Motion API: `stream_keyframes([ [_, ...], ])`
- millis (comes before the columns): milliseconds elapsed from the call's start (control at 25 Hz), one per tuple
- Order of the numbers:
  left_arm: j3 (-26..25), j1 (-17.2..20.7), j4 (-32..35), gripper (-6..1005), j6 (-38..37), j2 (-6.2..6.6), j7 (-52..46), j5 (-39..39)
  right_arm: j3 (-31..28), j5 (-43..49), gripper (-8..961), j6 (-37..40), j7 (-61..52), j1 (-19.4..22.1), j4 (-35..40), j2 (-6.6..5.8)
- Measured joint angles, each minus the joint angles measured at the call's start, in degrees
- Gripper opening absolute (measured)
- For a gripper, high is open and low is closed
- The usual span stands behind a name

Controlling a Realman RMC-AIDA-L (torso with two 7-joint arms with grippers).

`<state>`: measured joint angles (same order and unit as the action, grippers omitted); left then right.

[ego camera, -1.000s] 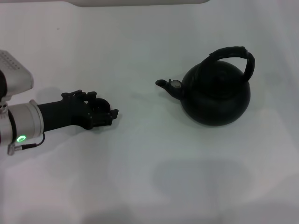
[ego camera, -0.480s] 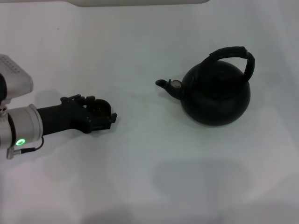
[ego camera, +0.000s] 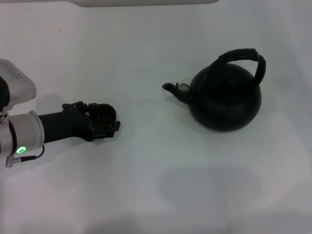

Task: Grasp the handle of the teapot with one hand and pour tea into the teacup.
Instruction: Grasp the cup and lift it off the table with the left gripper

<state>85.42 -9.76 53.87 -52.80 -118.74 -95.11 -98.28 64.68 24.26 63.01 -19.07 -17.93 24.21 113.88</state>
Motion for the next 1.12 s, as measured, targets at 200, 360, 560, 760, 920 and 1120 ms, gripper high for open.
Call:
stream_keyframes([
  [200, -0.55, -0.32, 0.00, 878, -0.17, 0.09, 0.03, 0.25, 0.00, 0.00, 584, 0.01, 0.00, 0.19, -0.05, 0.03],
  [360, -0.86, -0.66, 0.00, 878, -0.43, 0.22, -0.13, 0.24, 0.00, 0.00, 585, 0.01, 0.00, 0.27, 0.02, 0.03],
  [560, -0.89, -0.70, 0.01, 859, -0.44, 0.27, -0.13, 0.09, 0.00, -0.04, 585, 0.01, 0.00, 0.25, -0.01, 0.03],
  [760, -0.83, -0.70, 0.02, 813, -0.46, 0.27, 0.01, -0.04, 0.00, -0.04, 585, 0.13, 0.00, 0.28, -0.02, 0.03],
  [920, -0.80, -0.70, 0.00, 772, -0.45, 0.27, 0.00, -0.05, 0.00, -0.09, 584, 0.28, 0.00, 0.38, 0.01, 0.04],
  [1120, -0.79, -0.84, -0.36, 709, -0.38, 0.27, 0.02, 0.04, 0.00, -0.14, 584, 0.40, 0.00, 0.38, 0.00, 0.11],
])
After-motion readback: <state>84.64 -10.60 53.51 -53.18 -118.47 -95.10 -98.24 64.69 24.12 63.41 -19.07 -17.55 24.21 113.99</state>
